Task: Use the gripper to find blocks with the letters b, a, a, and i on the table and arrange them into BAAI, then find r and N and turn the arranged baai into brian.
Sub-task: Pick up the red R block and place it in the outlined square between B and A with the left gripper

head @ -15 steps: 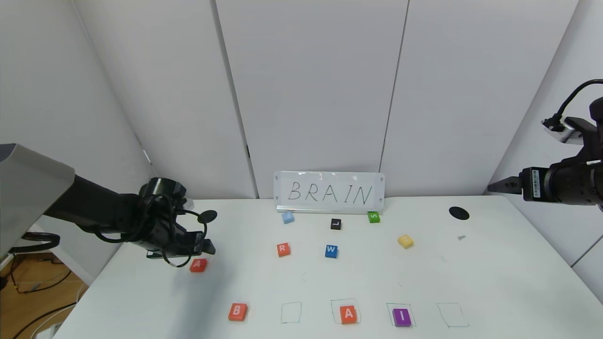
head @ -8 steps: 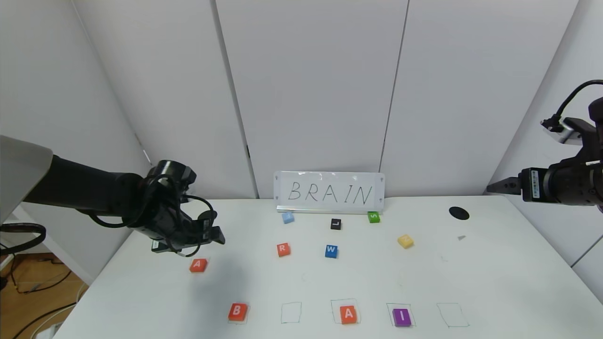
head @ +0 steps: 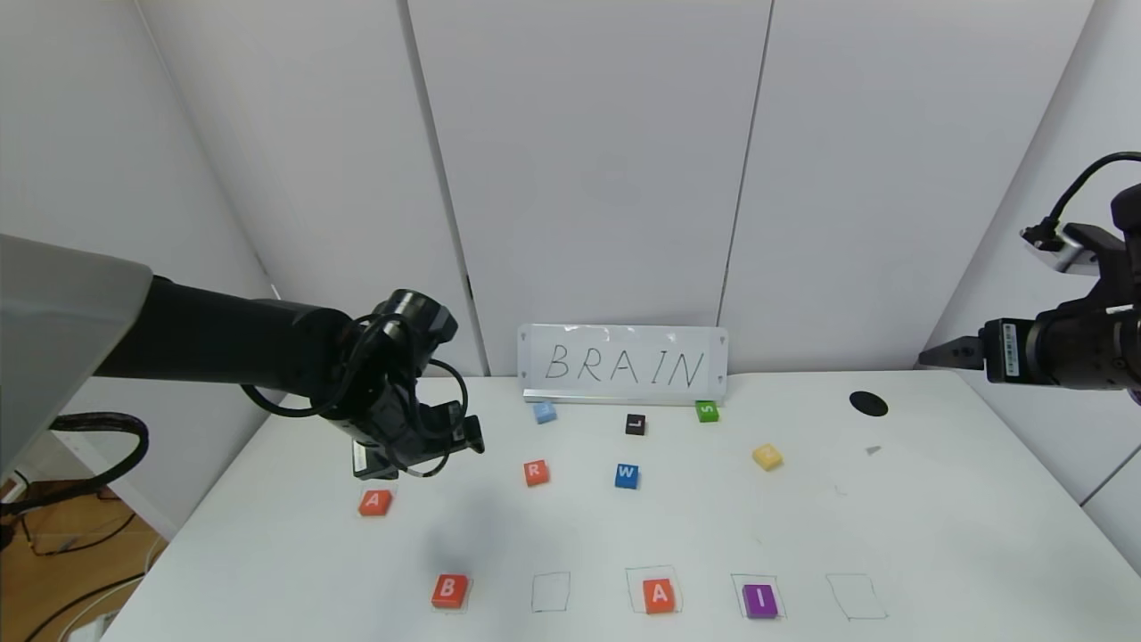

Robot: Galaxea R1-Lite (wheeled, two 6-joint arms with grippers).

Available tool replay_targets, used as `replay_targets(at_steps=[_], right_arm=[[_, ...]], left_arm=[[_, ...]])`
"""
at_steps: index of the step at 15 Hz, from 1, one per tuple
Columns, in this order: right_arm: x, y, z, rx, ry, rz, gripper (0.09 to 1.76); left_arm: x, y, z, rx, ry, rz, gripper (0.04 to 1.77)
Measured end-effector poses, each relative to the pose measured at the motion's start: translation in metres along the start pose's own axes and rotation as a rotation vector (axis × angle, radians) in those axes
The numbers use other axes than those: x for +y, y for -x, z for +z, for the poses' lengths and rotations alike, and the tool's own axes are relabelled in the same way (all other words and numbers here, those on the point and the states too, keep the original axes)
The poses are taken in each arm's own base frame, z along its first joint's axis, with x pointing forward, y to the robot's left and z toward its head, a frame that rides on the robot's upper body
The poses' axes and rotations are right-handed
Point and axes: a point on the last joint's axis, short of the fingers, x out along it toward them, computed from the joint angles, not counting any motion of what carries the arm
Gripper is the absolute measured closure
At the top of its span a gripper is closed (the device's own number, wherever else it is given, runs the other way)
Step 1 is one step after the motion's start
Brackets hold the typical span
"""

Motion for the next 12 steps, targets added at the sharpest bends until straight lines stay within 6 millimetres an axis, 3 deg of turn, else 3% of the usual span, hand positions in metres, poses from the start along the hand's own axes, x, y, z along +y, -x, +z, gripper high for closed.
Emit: replay_targets(at_steps=[4,12], right_arm=[[-0.002,0.001,0.001,-0.006,-0.004,-0.004,0.14],[-0.002,0.0,0.001,-0.003,-0.004,-0.005,0.14]], left_arm=[[-0.03,-0.007,-0.009,-0.019,-0.038,0.022,0.11],[-0.078,-0.043,0.001,0.021,-0.094,0.043,0.1]])
